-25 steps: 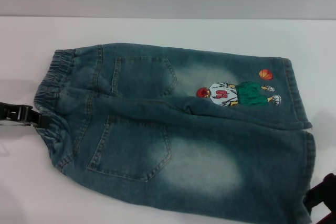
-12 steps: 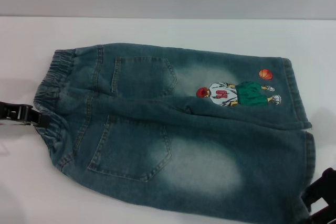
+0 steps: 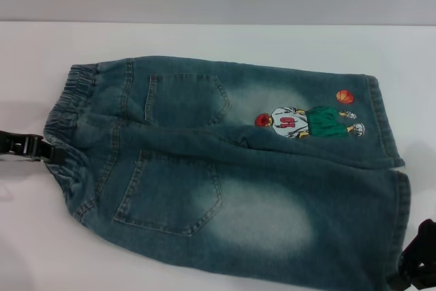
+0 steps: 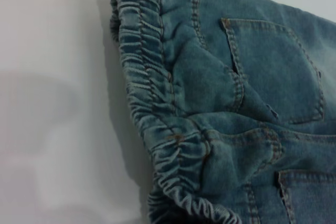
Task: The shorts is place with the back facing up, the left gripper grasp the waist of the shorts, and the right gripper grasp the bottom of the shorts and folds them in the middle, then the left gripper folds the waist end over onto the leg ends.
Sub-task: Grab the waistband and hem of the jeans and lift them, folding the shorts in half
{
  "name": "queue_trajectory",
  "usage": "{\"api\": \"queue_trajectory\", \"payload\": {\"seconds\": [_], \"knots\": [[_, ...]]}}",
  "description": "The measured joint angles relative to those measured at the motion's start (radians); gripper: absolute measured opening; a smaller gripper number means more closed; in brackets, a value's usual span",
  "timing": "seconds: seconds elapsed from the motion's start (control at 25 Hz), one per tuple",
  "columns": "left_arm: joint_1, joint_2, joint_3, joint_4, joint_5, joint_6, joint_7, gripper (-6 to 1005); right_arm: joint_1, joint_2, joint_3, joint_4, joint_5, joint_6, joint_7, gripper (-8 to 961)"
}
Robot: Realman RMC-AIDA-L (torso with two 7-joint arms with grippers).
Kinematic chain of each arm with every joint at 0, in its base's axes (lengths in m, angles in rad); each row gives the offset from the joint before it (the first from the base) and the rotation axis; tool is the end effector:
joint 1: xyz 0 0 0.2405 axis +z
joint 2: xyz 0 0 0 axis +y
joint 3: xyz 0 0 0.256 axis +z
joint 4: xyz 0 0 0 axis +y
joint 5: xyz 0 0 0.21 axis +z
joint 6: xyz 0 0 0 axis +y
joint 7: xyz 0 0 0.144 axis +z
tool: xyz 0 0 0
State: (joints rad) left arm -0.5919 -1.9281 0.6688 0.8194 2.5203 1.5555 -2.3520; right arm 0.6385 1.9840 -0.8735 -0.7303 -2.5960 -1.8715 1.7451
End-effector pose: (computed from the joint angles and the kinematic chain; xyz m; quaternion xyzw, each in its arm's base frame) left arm -0.3175 0.3488 0.0769 -0.7947 -0.5857 -0.0073 0.1591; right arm 0.2867 0.2928 0.0202 0.9417 -0.2986 0.1040 0.1148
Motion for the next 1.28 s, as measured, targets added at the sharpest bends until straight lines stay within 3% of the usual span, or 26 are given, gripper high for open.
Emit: {"api": "queue_trajectory", "payload": {"seconds": [0.08,0.6,0.72,0.96,1.28], "knots": [[-0.003,0.0,0.0,0.0,0.0,0.0,-0.001,76,-0.001,0.001,0.0,0.0,0.0,0.0,-0.001,124],[-0.01,0.0,0.0,0.0,-0.003,0.004,0.001,79,-0.02,0.001,0.038,-0.036,0.049,-0.023,-0.038,-1],[-0.01,0.0,0.0,0.0,-0.007,0.005,0.001,79,-0.039,-0.002,0.1,-0.081,0.112,-0.073,-0.076,-1],[-0.011,0.003,-0.001,-0.002,-0.078,0.028,0.0,81,-0.057,-0.023,0.317,-0.108,0.216,-0.194,-0.19,-1],[-0.016,-0.001,-0.015,-0.012,-0.201,0.013,-0.004,82,-0.09,-0.04,0.535,-0.105,0.311,-0.183,-0.233,-2]]}}
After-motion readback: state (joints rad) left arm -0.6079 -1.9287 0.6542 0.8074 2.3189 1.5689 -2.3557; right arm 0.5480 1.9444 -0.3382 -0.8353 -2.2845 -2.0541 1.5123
